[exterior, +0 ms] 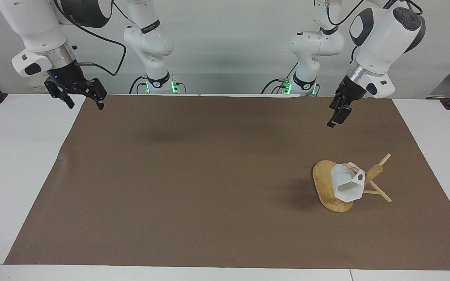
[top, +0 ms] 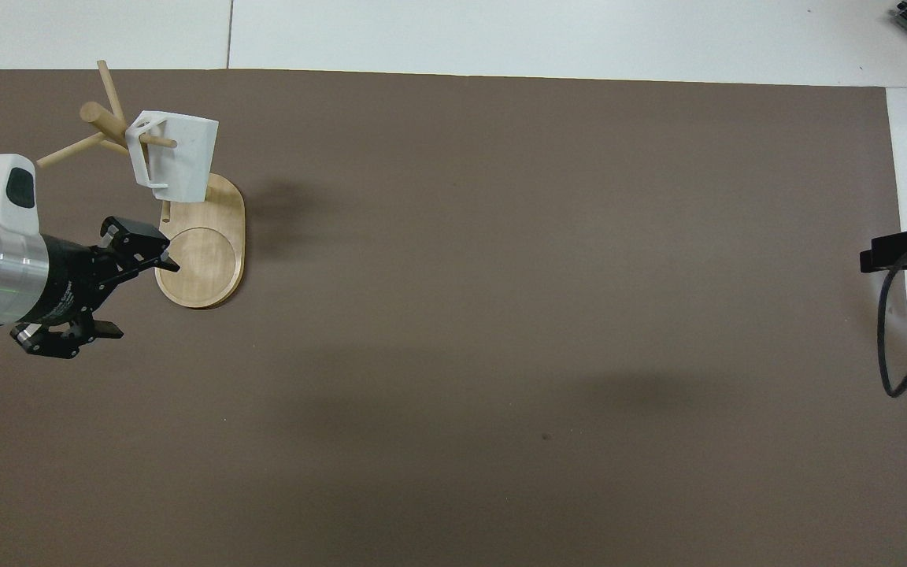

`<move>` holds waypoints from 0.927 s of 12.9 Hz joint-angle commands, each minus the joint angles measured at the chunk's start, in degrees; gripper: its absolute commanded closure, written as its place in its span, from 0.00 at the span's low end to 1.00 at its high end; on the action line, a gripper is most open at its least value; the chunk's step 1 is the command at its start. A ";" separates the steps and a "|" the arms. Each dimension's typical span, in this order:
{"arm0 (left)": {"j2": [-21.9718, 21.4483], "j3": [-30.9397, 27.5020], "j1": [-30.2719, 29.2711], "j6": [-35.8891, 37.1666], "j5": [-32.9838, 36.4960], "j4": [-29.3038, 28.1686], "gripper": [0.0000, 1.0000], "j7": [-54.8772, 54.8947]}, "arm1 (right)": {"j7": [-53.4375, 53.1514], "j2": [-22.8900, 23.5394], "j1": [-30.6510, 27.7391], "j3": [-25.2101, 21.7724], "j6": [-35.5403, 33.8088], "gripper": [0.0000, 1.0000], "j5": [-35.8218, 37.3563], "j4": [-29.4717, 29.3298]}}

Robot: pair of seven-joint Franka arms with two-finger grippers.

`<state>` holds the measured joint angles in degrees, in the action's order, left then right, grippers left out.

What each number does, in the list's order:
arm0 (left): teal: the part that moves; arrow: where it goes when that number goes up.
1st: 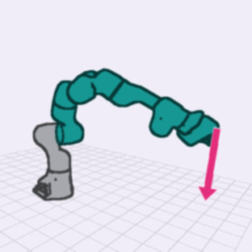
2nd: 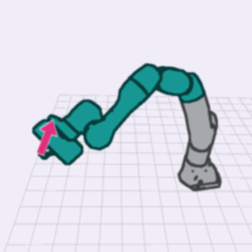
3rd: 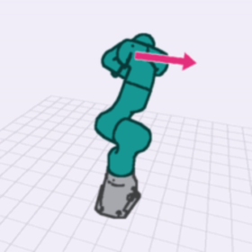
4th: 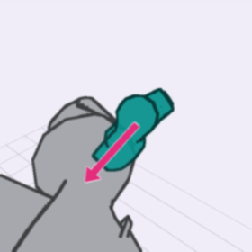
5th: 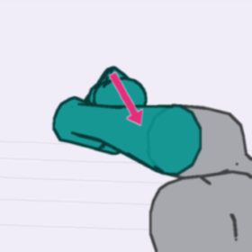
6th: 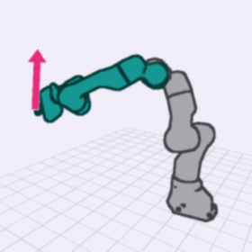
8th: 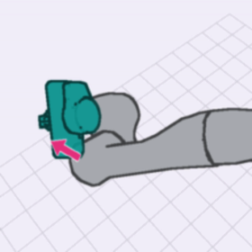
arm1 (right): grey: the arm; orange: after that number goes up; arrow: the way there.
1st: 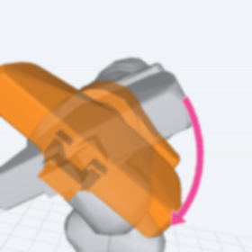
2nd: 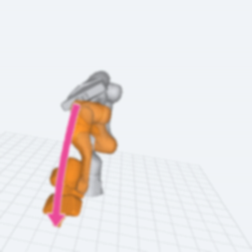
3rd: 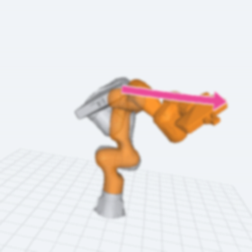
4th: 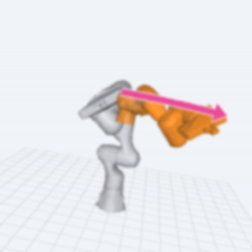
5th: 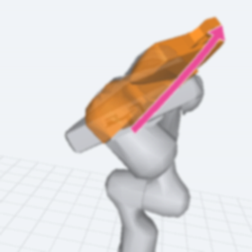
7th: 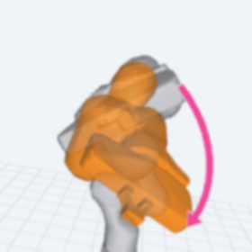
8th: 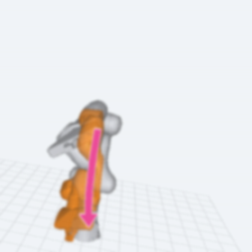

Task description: Hang cup on rack

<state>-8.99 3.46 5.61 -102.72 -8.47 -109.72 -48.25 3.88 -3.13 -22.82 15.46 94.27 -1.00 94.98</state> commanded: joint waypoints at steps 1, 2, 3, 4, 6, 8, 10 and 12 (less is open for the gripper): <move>-0.68 -2.04 -1.30 3.56 1.09 1.52 0.00 16.80 | -0.18 -0.47 -0.30 0.18 -0.67 0.00 -1.02 0.47; -0.68 -2.31 -2.35 4.45 1.09 1.96 0.00 24.35 | -0.18 -0.47 -0.30 0.18 -0.67 0.00 -1.02 0.47; -0.68 -2.40 -4.45 4.89 1.18 2.75 0.00 33.56 | -0.18 -0.47 -0.30 0.18 -0.67 0.00 -1.02 0.47; -0.15 -2.31 -6.47 5.94 2.05 4.67 0.00 41.49 | -0.18 -0.47 -0.30 0.18 -0.67 0.00 -1.02 0.47; 0.29 -2.40 -8.07 6.48 3.72 8.02 0.00 50.94 | -0.18 -0.47 -0.30 0.18 -0.67 0.00 -1.02 0.47; 3.18 -2.31 -8.34 9.27 5.73 14.32 0.00 51.23 | -0.18 -0.47 -0.30 0.18 -0.67 0.00 -1.11 0.47; 6.86 -2.14 -7.55 14.10 7.77 22.41 0.00 51.32 | -0.18 -0.47 -0.30 0.18 -0.67 0.00 -1.11 0.47; 6.53 -1.96 -7.28 14.82 7.86 23.15 0.00 51.41 | -0.18 -0.47 -0.30 0.18 -0.67 0.00 -1.11 0.47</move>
<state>-4.95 1.53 -2.33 -90.81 -2.27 -90.89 2.39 3.88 -3.13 -22.82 15.47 94.27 -1.00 94.98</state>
